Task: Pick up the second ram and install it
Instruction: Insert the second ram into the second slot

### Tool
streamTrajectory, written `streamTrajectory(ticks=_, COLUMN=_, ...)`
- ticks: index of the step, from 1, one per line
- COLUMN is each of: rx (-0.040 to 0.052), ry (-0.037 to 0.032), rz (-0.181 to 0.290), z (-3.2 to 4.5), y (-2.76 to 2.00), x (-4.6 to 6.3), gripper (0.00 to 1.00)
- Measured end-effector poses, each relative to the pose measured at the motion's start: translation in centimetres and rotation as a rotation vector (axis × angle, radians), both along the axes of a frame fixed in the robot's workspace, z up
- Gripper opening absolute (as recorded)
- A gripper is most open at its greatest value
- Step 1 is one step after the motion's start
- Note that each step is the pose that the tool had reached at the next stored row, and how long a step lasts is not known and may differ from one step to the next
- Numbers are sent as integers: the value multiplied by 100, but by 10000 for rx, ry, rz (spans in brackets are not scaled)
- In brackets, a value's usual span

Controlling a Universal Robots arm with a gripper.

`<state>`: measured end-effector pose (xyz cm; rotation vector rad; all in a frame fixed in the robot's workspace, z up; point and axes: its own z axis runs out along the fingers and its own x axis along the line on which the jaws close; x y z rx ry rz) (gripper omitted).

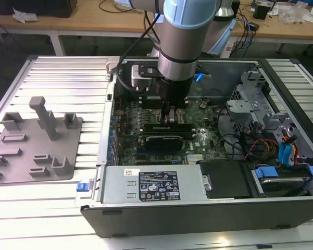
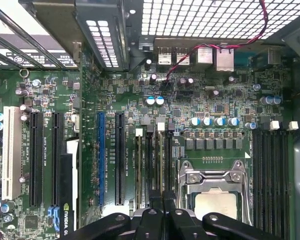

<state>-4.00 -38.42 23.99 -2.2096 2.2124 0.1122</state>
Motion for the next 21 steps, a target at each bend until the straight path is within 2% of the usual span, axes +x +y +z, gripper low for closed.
streamTrajectory(ticks=21, rx=4, ry=0, rz=-18, z=-44, y=10, x=13, gripper=9)
